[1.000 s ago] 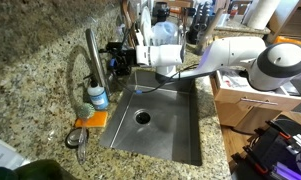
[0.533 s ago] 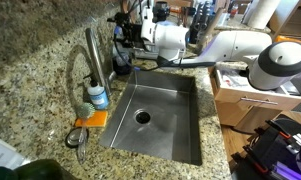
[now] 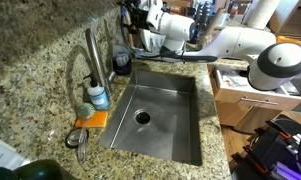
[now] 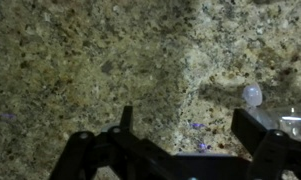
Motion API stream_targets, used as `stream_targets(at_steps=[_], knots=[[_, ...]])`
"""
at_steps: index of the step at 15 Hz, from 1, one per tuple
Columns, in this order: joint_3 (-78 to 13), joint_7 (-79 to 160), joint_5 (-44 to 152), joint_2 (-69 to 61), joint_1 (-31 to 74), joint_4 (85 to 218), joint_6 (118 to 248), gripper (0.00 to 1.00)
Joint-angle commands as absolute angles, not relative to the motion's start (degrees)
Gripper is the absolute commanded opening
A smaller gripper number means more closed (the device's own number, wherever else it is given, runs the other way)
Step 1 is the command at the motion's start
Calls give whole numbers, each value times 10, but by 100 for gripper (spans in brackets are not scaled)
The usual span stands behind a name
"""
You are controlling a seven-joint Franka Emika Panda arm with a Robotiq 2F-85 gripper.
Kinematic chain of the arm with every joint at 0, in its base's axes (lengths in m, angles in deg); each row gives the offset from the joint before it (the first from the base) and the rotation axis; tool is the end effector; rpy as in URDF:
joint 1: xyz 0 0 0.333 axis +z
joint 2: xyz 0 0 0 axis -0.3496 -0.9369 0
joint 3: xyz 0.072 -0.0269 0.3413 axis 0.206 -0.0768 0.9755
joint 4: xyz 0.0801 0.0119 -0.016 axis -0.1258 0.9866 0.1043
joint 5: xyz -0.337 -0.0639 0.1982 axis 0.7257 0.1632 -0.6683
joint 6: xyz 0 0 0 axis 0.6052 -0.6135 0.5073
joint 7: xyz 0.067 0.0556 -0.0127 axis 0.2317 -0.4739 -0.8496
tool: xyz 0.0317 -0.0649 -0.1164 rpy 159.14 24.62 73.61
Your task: Open the faucet
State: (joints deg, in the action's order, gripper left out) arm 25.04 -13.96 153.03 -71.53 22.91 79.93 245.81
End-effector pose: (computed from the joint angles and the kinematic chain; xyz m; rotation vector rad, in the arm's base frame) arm 0.8177 0.2726 0.3914 0.7201 1.5553 1.5523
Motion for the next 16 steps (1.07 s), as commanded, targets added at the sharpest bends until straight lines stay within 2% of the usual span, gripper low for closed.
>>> stream_targets(at_steps=[1, 6, 14, 15, 16], knots=[[252, -116, 1528, -706, 230, 804, 2449, 100], [259, -108, 1527, -704, 233, 799, 2449, 100], [225, 43, 1533, -642, 193, 963, 2317, 100], [247, 23, 1529, -677, 229, 870, 2349, 100], [244, 27, 1528, -674, 228, 883, 2342, 100]])
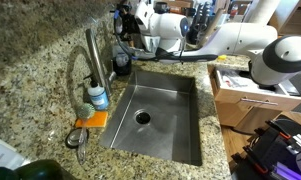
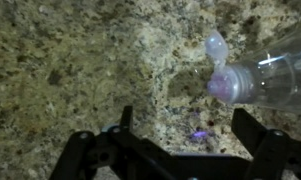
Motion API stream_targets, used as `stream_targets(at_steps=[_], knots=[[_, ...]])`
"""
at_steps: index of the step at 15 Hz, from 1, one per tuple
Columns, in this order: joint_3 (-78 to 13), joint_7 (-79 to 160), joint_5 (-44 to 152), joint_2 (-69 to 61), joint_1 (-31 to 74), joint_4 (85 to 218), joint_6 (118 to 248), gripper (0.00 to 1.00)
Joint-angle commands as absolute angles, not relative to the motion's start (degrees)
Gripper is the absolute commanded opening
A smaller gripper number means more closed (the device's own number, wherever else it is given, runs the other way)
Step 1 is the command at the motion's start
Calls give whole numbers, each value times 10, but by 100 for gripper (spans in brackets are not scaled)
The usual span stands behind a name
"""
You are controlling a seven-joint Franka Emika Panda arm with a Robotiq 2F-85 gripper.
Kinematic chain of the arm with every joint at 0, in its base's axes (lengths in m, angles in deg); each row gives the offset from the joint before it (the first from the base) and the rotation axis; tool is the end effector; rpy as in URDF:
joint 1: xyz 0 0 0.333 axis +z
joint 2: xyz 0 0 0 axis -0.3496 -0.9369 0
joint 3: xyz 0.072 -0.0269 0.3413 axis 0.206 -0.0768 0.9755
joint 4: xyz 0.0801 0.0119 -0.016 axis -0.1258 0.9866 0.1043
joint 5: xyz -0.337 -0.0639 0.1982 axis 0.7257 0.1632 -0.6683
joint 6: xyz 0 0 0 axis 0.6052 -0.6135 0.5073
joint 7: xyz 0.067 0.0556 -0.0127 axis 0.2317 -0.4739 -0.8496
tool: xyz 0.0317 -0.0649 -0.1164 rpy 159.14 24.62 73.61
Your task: Open the faucet
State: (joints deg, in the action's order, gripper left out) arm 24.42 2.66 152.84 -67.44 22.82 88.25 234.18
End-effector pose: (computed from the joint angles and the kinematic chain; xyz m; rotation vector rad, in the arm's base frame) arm 0.8210 0.3167 0.3850 1.0889 1.6171 1.6090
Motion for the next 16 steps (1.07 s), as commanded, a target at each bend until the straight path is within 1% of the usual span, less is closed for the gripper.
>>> stream_targets(at_steps=[1, 6, 9, 12, 13, 14, 16], knots=[[245, 27, 1528, -675, 230, 881, 2342, 100], [255, 30, 1522, -681, 229, 893, 2376, 100], [271, 73, 1507, -679, 230, 951, 2404, 100], [264, 103, 1508, -669, 221, 999, 2398, 100], [264, 96, 1517, -684, 244, 951, 2393, 100], [150, 157, 1459, -654, 273, 937, 2428, 100], [150, 160, 1458, -653, 271, 943, 2429, 100]])
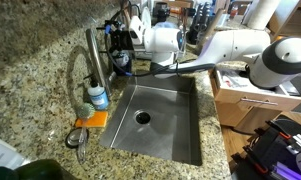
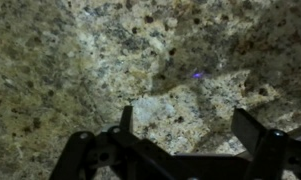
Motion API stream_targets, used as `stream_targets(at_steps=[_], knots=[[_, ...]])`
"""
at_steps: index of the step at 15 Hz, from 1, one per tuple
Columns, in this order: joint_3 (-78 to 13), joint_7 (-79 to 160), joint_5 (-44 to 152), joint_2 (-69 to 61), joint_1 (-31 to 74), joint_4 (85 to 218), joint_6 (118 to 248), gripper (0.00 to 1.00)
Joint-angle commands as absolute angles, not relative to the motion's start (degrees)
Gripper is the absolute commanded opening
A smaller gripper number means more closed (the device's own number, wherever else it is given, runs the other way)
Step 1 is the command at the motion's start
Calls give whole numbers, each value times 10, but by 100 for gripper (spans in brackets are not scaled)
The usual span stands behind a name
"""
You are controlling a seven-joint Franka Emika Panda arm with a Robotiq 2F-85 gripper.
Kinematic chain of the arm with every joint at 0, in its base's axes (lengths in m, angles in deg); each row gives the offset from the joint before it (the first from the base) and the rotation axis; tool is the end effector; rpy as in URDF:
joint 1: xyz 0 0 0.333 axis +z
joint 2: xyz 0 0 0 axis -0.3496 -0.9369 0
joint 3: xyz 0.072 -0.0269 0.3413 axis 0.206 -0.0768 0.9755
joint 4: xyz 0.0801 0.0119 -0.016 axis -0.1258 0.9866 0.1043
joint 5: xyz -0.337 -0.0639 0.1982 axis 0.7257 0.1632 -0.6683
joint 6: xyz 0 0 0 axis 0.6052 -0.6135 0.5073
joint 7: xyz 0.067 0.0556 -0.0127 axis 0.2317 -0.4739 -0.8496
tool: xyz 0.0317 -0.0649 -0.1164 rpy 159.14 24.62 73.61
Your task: Open the faucet
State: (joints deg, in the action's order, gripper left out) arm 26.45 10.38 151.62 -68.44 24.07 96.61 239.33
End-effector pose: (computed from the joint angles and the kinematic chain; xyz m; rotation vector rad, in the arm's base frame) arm 0.7726 0.3922 0.3479 1.1968 1.7433 1.8666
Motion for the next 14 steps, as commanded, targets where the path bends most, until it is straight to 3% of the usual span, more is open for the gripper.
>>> stream_targets(at_steps=[1, 5, 6, 9, 14], knots=[[129, 158, 1447, -650, 272, 941, 2441, 100], [-43, 189, 1368, -642, 307, 905, 2488, 100], [29, 167, 1394, -648, 289, 928, 2468, 100], [-23, 181, 1375, -647, 300, 911, 2473, 100], [10, 210, 1336, -662, 308, 903, 2464, 100]])
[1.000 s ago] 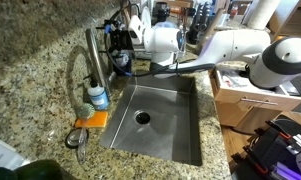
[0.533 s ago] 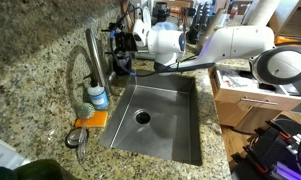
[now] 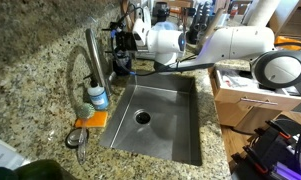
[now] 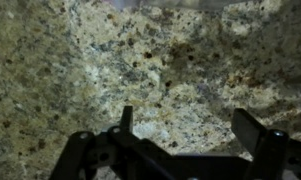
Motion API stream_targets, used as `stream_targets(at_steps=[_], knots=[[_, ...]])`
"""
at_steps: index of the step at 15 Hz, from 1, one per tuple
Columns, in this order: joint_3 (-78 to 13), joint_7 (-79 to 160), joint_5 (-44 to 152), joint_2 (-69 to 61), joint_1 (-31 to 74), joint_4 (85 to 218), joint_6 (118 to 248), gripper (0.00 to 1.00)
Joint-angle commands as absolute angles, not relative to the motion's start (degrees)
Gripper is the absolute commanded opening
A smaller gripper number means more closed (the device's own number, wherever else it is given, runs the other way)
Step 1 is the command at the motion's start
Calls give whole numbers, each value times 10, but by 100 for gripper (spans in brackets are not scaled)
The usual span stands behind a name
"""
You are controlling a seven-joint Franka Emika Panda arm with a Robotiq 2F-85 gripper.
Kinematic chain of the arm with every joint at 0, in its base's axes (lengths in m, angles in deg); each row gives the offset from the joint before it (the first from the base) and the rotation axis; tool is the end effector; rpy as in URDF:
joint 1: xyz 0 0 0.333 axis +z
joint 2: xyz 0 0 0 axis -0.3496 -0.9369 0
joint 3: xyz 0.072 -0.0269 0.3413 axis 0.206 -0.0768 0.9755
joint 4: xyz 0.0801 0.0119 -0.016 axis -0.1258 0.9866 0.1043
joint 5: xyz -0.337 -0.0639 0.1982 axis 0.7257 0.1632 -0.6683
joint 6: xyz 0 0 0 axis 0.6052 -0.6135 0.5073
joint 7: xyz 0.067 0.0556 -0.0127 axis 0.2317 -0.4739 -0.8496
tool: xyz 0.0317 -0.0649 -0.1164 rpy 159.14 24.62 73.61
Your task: Open the faucet
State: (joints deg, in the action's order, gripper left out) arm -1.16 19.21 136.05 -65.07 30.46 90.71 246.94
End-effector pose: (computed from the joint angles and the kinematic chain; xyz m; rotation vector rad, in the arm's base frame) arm 0.7817 0.3722 0.3353 1.1836 1.7269 1.8188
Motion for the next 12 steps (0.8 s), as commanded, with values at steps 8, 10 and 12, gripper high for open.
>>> stream_targets(at_steps=[8, 10, 12], knots=[[9, 227, 1332, -662, 305, 914, 2456, 100], [6, 230, 1334, -663, 302, 925, 2452, 100], [-1, 226, 1340, -662, 300, 929, 2446, 100]])
